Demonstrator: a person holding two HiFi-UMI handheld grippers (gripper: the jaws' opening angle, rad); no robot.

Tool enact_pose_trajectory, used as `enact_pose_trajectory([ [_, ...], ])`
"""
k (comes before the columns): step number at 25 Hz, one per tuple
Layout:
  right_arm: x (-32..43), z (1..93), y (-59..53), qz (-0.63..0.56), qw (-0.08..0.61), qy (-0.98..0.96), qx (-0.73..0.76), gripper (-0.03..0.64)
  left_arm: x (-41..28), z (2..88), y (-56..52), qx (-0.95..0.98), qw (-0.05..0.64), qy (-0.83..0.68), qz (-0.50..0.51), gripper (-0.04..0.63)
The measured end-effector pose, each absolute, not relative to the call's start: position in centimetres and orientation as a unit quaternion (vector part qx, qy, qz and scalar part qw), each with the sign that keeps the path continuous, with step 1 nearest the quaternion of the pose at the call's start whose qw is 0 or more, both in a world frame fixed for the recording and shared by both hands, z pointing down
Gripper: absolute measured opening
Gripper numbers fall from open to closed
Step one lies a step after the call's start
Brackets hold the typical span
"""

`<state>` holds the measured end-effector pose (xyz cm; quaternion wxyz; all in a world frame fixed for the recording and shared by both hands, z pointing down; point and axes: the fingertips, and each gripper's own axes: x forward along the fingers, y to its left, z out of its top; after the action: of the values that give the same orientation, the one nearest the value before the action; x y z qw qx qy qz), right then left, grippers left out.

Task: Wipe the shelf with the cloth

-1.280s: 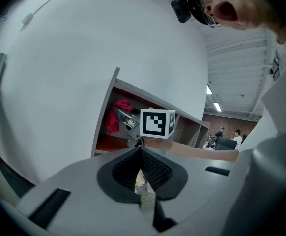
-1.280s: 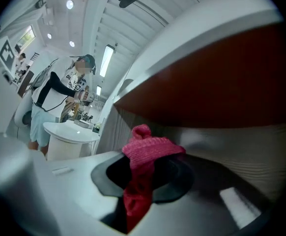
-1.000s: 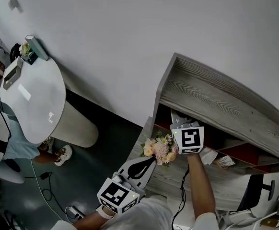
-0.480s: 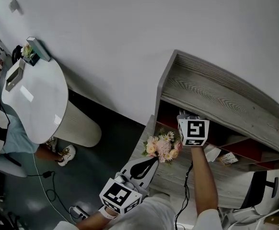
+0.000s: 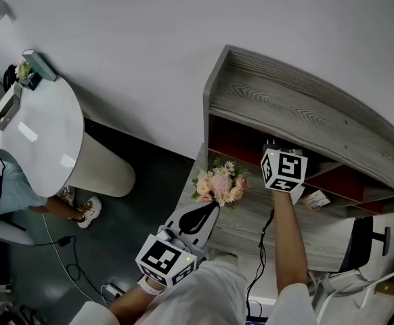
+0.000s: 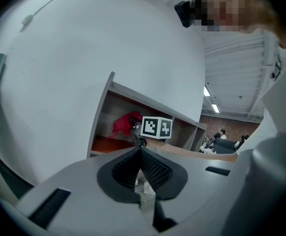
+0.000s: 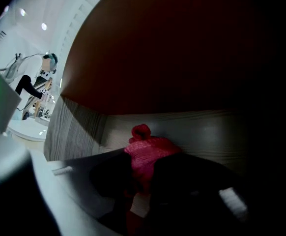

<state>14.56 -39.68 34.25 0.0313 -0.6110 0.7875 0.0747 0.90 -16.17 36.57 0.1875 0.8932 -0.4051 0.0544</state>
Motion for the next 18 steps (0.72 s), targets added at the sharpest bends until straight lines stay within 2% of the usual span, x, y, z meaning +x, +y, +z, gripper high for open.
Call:
enact_pose_trajectory([
  [10, 22.5, 35.3, -37.7, 0.016, 0.075, 0.699, -0.711, 0.089, 3.0, 37.0, -14.5, 0.906, 0.191, -0.374, 0.057, 0.0],
  [18, 24.8, 35.8, -36.8, 0.003, 0.082, 0.639, -0.765, 0.087, 2.4, 37.0, -13.8, 0.907, 0.193, -0.37, 0.056, 0.0],
])
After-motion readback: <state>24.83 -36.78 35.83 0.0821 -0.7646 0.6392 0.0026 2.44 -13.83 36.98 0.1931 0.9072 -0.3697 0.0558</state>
